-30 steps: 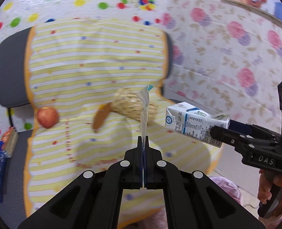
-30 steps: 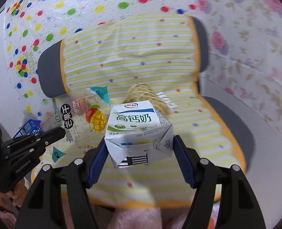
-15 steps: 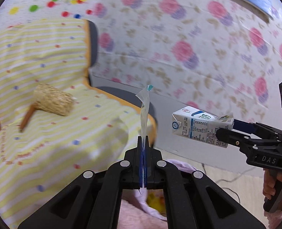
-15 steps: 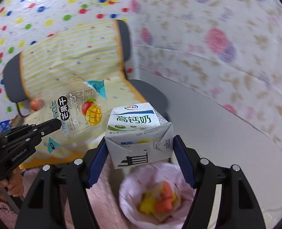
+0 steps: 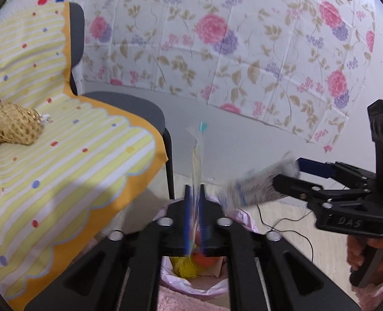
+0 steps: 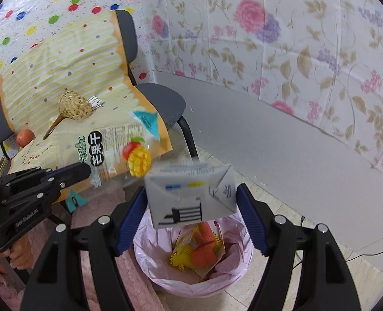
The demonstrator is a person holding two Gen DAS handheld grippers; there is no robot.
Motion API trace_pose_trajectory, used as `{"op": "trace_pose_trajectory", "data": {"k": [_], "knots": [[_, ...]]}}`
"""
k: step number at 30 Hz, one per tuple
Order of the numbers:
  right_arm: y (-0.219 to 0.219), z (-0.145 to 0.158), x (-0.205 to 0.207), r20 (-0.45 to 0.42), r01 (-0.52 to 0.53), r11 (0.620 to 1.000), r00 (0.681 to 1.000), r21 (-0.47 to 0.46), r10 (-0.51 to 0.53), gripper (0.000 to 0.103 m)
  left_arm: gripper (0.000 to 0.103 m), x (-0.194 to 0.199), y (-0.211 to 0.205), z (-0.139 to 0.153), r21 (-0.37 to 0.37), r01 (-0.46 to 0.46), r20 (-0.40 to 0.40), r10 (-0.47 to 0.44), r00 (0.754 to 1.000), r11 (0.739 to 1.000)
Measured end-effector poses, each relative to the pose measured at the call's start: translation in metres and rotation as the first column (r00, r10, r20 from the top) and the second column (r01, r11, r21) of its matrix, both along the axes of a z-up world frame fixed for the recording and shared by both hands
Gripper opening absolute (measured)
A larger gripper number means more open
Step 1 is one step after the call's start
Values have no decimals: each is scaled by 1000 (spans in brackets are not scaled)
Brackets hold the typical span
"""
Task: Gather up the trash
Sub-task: 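Carry the snack bag and milk carton over the pink bin and open both tools, then move both open tools back over the chair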
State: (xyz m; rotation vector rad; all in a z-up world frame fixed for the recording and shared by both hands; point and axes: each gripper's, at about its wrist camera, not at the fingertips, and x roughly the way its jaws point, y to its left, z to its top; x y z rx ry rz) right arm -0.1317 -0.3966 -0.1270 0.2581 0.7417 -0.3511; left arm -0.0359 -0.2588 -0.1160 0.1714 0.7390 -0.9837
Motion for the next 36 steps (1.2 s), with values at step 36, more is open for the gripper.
{"op": "trace_pose_trajectory", "data": {"k": [36], "knots": [[113, 43, 167, 98, -424, 906, 902, 14, 420, 71, 56, 98, 205, 34, -15, -624, 111, 622, 775, 781]]}}
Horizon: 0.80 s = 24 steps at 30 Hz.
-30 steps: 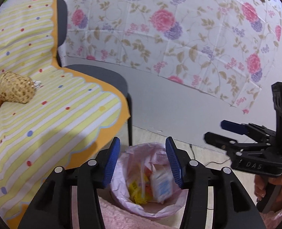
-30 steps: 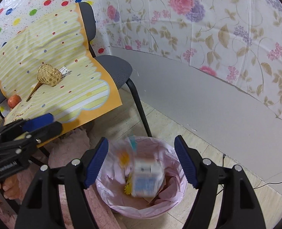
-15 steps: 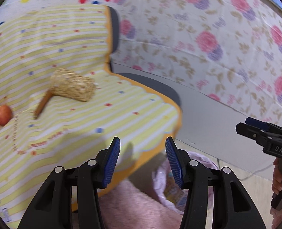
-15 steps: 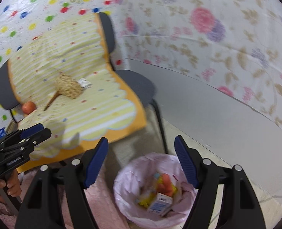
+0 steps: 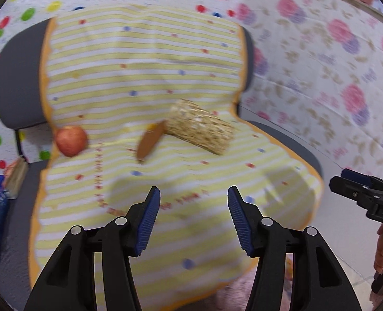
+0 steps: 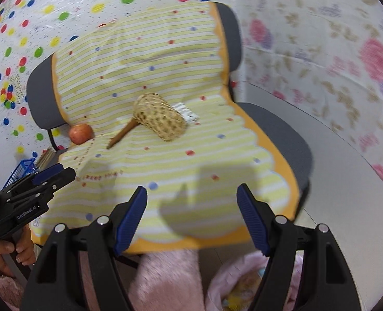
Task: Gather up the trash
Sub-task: 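Move both open tools back over the chair, then grasp the brown leather sheath with the left tool while the right tool grasps the bamboo tube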
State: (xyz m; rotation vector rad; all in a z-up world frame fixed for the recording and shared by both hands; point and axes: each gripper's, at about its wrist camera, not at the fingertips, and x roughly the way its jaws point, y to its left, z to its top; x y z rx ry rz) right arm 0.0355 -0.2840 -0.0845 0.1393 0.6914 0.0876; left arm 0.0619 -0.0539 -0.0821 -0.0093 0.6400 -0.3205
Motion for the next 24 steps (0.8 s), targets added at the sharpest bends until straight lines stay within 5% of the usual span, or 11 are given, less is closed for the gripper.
{"op": "trace_pose_trajectory", "data": {"k": [13, 18, 24], "knots": [[27, 2, 99, 18, -112, 993, 993, -24, 112, 68, 56, 80, 40, -3, 60, -155, -68, 159, 985, 986], [32, -8, 135, -8, -130, 991, 991, -32, 130, 68, 65, 102, 45, -11, 77, -163, -95, 170, 981, 984], [46, -18, 188, -33, -153, 986, 988, -66, 151, 85, 65, 132, 49, -15, 85, -176, -114, 185, 976, 981]]}}
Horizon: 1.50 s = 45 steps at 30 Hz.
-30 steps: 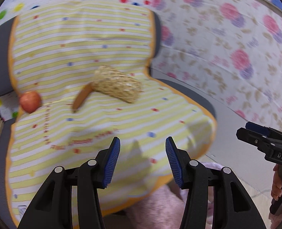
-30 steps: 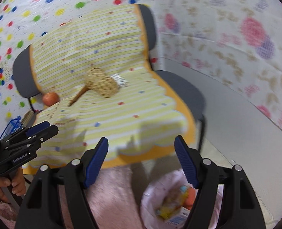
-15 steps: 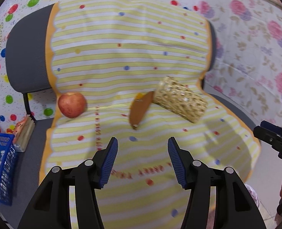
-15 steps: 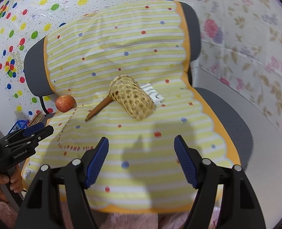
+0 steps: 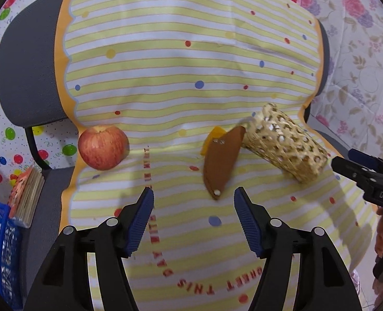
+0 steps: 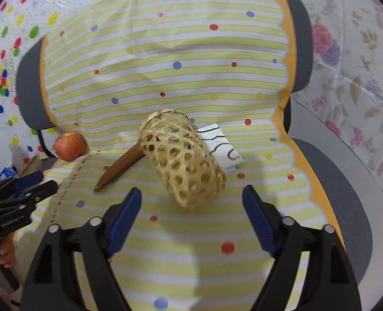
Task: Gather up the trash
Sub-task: 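Grasp the brown leather sheath with the left tool while the right tool grasps the bamboo tube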
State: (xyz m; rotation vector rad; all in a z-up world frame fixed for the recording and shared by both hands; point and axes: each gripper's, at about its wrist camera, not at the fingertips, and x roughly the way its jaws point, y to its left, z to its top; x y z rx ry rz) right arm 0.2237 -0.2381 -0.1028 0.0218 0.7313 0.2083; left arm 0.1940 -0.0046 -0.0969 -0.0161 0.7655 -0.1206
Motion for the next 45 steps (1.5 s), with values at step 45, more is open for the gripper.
{"op": "trace_pose_trajectory", "data": {"k": [45], "knots": [[-44, 30, -52, 65, 145, 981, 986, 131, -154, 71, 62, 89, -34, -55, -84, 163, -171, -176, 969, 983]]}}
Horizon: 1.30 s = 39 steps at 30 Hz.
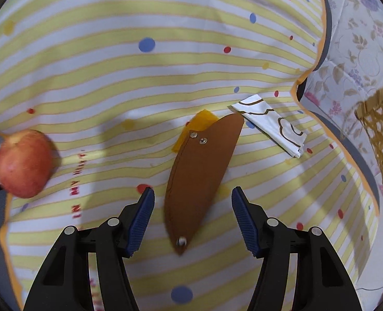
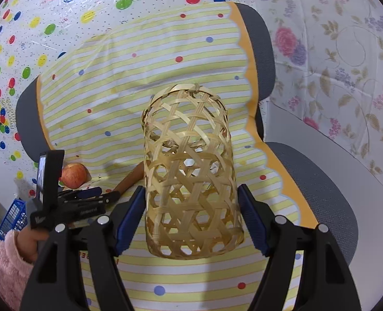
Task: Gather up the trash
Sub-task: 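Grasp the brown leather sheath with the left tool while the right tool grasps the bamboo tube, then carry the sheath and bamboo tube toward the pink bin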
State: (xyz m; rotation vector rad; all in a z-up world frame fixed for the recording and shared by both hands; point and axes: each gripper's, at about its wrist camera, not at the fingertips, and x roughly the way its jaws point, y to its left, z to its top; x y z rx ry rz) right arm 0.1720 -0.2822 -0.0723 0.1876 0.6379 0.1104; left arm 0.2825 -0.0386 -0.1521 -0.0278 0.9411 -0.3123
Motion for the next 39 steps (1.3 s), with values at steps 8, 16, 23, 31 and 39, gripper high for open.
{"op": "trace_pose_trajectory", "data": {"k": [8, 16, 23, 31, 39], "knots": [[5, -7, 7, -11, -8, 1000, 1000, 7, 9, 71, 62, 26, -1, -10, -49, 31, -65, -34, 997, 998], [5, -12, 2, -28, -14, 1000, 1000, 14, 14, 71, 52, 32, -4, -11, -88, 70, -74, -77, 994, 994], [3, -8, -16, -19, 4, 1000, 1000, 13, -4, 71, 50, -18, -14, 20, 35, 49, 97, -52, 994, 998], [3, -1, -41, 2, 11, 1000, 1000, 25, -11, 71, 50, -110, -21, 68, -45, 44, 213, -33, 976, 998], [1, -10, -89, -12, 35, 999, 999, 12, -35, 71, 50, -173, -34, 80, -52, 76, 265, -60, 962, 996]]}}
